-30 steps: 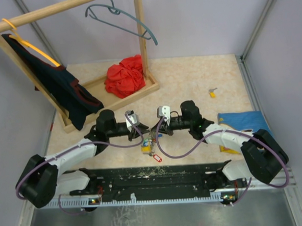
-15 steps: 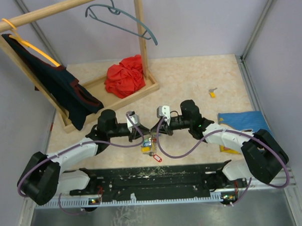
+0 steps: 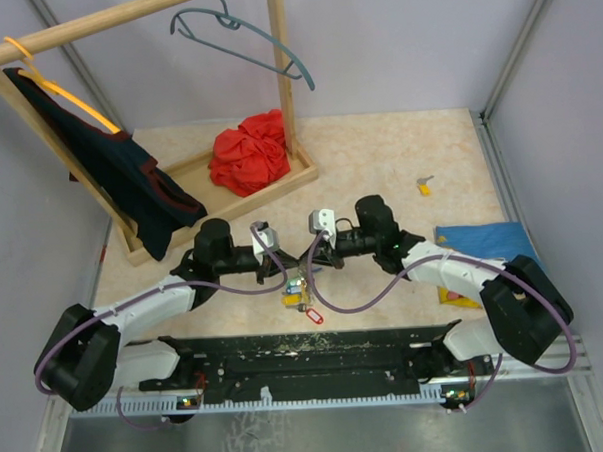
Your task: Put the keys on the keyring
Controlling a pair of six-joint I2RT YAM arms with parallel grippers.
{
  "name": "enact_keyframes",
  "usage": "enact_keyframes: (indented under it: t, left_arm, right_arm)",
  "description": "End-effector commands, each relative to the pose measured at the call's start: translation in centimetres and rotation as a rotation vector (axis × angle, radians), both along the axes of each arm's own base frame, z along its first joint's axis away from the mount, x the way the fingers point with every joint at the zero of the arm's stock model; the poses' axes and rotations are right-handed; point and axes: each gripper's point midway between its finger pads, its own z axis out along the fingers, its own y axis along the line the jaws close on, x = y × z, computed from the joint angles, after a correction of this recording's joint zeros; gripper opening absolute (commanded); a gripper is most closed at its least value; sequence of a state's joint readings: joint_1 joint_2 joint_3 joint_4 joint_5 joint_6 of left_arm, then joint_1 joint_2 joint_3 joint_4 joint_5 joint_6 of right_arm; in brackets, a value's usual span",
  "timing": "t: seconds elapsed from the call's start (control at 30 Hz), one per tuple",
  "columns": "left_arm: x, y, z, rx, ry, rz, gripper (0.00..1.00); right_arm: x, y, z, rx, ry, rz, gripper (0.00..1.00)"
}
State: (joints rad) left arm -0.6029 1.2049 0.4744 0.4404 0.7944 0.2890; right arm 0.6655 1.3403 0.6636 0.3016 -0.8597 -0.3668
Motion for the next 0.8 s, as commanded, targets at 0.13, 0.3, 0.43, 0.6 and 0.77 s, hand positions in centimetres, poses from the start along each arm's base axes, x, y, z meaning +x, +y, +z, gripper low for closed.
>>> enact_keyframes:
  t: [0.13, 0.3, 0.43, 0.6, 0.77]
  left_arm:
    - [0.6, -0.4, 2.6, -0.058, -0.061, 0.009, 0.01]
    - [1.8, 0.4, 1.4, -0.033, -0.043, 0.108, 0.01]
    - [2.6, 1.0, 0.8, -0.028, -0.02, 0.187, 0.01]
    - [3.1, 1.4, 0.5, -0.046, -0.011, 0.237, 0.01]
    - [3.3, 1.7, 0.2, -0.047, 0.007, 0.267, 0.01]
  right_arm:
    - [1.1, 0.6, 1.0, -0.019, -0.053, -0.013, 0.0]
    - [2.4, -0.2, 2.1, -0.036, -0.069, -0.12, 0.22]
    - [4.6, -1.5, 4.3, -0.02, -0.073, -0.291, 0.37]
    - [8.5, -5.0, 6.2, 0.009, -0.009, -0.582, 0.53]
    - [11.9, -9.0, 6.4, -0.029, 0.07, -0.908, 0.83]
